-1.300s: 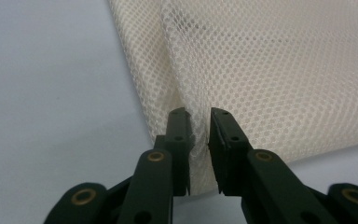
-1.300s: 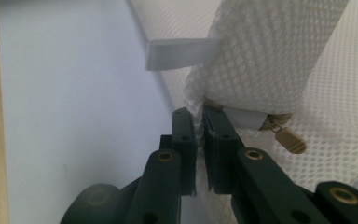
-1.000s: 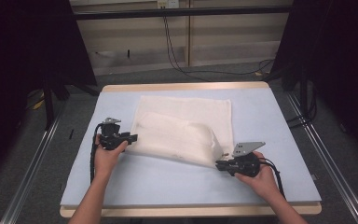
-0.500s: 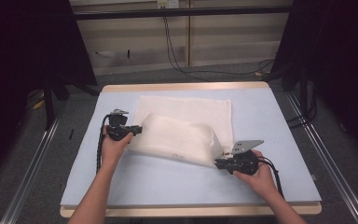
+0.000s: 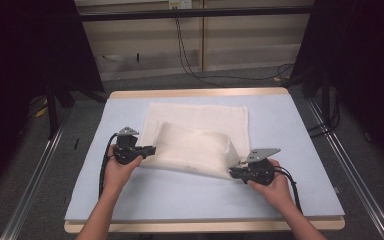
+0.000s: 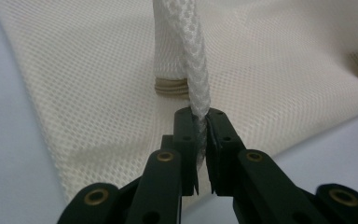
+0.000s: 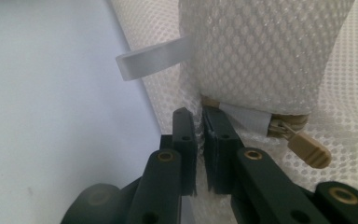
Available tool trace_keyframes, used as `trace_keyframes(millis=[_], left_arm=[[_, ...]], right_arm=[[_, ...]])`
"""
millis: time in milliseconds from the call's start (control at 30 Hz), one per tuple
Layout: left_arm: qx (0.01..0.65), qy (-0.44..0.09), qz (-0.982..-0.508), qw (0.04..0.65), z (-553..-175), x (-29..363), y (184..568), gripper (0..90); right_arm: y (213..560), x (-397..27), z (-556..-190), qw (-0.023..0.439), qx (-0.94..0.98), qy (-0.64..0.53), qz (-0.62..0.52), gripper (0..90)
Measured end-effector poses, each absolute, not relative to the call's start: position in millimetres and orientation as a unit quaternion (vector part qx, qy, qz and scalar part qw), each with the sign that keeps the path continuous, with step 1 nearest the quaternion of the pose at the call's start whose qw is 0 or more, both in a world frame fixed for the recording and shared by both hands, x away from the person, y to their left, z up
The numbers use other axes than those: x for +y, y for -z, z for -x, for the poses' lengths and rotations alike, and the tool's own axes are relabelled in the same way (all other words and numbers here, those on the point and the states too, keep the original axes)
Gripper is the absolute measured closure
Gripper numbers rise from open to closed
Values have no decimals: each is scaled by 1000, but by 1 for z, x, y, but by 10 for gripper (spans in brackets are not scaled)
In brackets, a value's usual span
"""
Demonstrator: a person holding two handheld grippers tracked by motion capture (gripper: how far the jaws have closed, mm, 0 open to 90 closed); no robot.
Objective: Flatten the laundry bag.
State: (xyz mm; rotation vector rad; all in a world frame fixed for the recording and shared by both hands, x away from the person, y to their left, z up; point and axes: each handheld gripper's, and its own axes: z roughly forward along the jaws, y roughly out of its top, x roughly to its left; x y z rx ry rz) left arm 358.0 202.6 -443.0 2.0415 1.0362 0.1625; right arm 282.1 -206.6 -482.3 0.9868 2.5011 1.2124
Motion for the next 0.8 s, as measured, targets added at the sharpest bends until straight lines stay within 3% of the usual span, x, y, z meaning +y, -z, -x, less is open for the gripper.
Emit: trace_keyframes(millis=[800], left_arm=[[405, -45, -831, 378, -330, 212, 463, 848]], right_arm=[[483, -205, -295, 150, 833, -397, -355, 837]])
